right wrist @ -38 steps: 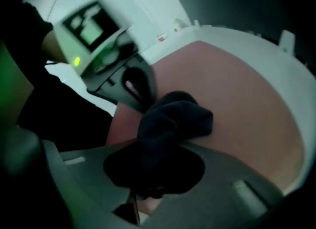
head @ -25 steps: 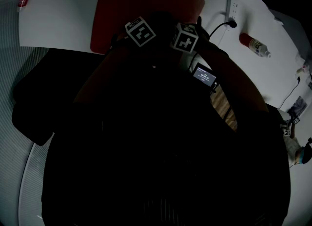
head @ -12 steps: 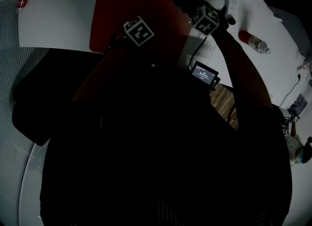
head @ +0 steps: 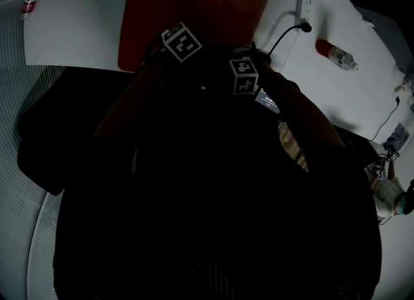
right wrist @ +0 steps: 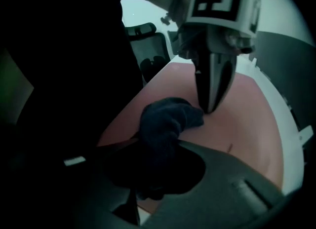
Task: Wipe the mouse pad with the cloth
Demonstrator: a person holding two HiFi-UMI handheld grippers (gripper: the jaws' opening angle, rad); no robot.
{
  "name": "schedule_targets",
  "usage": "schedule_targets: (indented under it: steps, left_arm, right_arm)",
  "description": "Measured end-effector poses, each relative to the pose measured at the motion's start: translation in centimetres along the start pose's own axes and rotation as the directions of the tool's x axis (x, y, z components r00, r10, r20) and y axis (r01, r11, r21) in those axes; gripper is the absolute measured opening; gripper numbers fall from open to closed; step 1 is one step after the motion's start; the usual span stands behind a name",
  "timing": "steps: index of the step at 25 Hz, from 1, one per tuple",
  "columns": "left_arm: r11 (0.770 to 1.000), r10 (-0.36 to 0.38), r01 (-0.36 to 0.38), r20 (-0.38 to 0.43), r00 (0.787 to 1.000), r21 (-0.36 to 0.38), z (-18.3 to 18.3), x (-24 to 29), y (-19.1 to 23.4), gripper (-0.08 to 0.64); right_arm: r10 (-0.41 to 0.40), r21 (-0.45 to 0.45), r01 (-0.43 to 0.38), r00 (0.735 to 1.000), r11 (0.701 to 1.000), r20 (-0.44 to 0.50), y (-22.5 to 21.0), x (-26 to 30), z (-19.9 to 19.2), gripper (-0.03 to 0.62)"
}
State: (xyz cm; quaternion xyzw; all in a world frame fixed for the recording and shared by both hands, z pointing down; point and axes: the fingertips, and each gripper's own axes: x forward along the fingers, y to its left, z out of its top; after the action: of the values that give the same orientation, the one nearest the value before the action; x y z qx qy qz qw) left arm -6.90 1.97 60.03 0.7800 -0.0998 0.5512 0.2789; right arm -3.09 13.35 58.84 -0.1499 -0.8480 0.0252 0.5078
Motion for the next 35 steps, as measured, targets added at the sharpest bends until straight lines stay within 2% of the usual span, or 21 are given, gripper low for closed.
schedule_targets:
  steps: [2,4,5,6,7,10,11,12,13,14,17,19,21,23,25,27,28,30,32,35]
  left_arm:
    - [1.0,0.007,-0.007,0.003,1.0,0.001,0.1,0.0,-0.1,0.006]
    - [1.0,0.016,-0.016,0.008,1.0,0.002,0.2,0.1,-0.1,0.006]
    - [1.0,0.021,-0.021,0.009,1.0,0.001,0.2,0.1,-0.1,0.006]
    - [1.0,0.025,-0.025,0.01,1.0,-0.001,0.1,0.1,-0.1,0.006]
    - [1.0,0.028,-0.028,0.01,1.0,-0.002,0.1,0.1,-0.1,0.007]
    - [0.999,0.033,-0.033,0.011,0.999,-0.004,0.1,0.1,0.0,0.006]
    - [0.999,0.036,-0.036,0.011,0.999,-0.005,0.1,0.1,0.1,0.007]
    - [0.999,0.039,-0.039,0.013,0.999,-0.007,0.1,0.0,0.1,0.006]
    - [0.999,0.042,-0.042,0.014,0.999,-0.012,0.1,0.0,0.1,0.006]
    - [0.999,0.045,-0.045,0.016,0.999,-0.019,0.1,0.0,0.0,0.007]
    - [0.997,0.064,-0.063,0.027,0.998,-0.042,0.0,-0.1,0.2,0.007]
    - [0.995,0.092,-0.09,0.035,0.995,-0.053,0.1,-0.2,0.3,0.006]
    - [0.991,0.127,-0.124,0.045,0.991,-0.057,0.2,-0.2,0.3,0.007]
    - [0.986,0.157,-0.153,0.065,0.985,-0.062,0.0,-0.1,0.3,0.006]
    - [0.982,0.154,-0.143,0.089,0.984,-0.119,-1.2,0.2,0.3,0.007]
    - [0.969,0.103,-0.067,0.145,0.984,-0.237,-2.6,0.0,-0.7,0.007]
    - [0.961,0.097,-0.036,0.211,0.973,-0.276,-2.3,-0.6,-1.2,0.007]
    - [0.956,0.13,-0.019,0.367,0.921,-0.292,-0.3,-2.8,-1.9,0.006]
    - [0.96,0.123,0.021,0.486,0.865,-0.28,2.0,-5.3,-3.9,0.006]
    - [0.967,0.058,0.11,0.619,0.784,-0.23,5.8,-9.5,-7.5,0.006]
  right_arm:
    - [-0.034,0.014,0.034,0.999,0.999,0.017,-2.0,-0.9,-1.3,0.075]
    - [-0.129,0.077,0.129,0.992,0.989,0.007,-5.7,-2.6,-3.5,0.075]
    - [-0.195,0.128,0.194,0.981,0.973,-0.006,-8.1,-3.8,-4.9,0.077]
    - [-0.263,0.195,0.263,0.964,0.945,-0.023,-10.5,-5.2,-6.3,0.077]
    - [-0.326,0.275,0.325,0.944,0.905,-0.044,-12.6,-6.6,-7.8,0.078]
    - [-0.435,0.487,0.43,0.894,0.76,-0.11,-16.2,-9.6,-10.7,0.078]
    - [-0.45,0.517,0.449,0.883,0.729,-0.131,-16.3,-9.8,-10.7,0.077]
    - [-0.457,0.524,0.461,0.877,0.717,-0.147,-15.9,-9.6,-10.3,0.069]
    - [-0.449,0.517,0.455,0.881,0.725,-0.146,-14.9,-8.9,-9.4,0.067]
    - [-0.427,0.501,0.43,0.895,0.751,-0.128,-13.4,-8.0,-8.3,0.067]
    - [-0.299,0.426,0.284,0.954,0.859,-0.034,-7.1,-4.2,-4.0,0.072]
    - [-0.18,0.367,0.167,0.984,0.915,0.001,-3.0,-2.2,-2.1,0.074]
    - [-0.087,0.315,0.092,0.996,0.945,-0.028,-0.6,-1.3,-1.8,0.074]
    - [-0.065,0.318,0.088,0.995,0.944,-0.081,-0.3,-1.4,-2.5,0.074]
    - [-0.098,0.391,0.12,0.992,0.913,-0.076,-0.7,-2.6,-3.0,0.075]
    - [-0.155,0.515,0.119,0.987,0.849,0.028,-0.8,-5.3,-2.8,0.075]
    - [-0.191,0.577,0.106,0.977,0.81,0.09,-0.7,-7.0,-2.7,0.075]
    - [-0.275,0.665,0.095,0.946,0.741,0.171,-0.2,-10.8,-3.1,0.075]
    - [-0.367,0.723,0.1,0.903,0.684,0.223,0.5,-14.6,-4.1,0.075]
    - [-0.515,0.801,0.091,0.807,0.591,0.288,1.3,-20.7,-5.2,0.075]
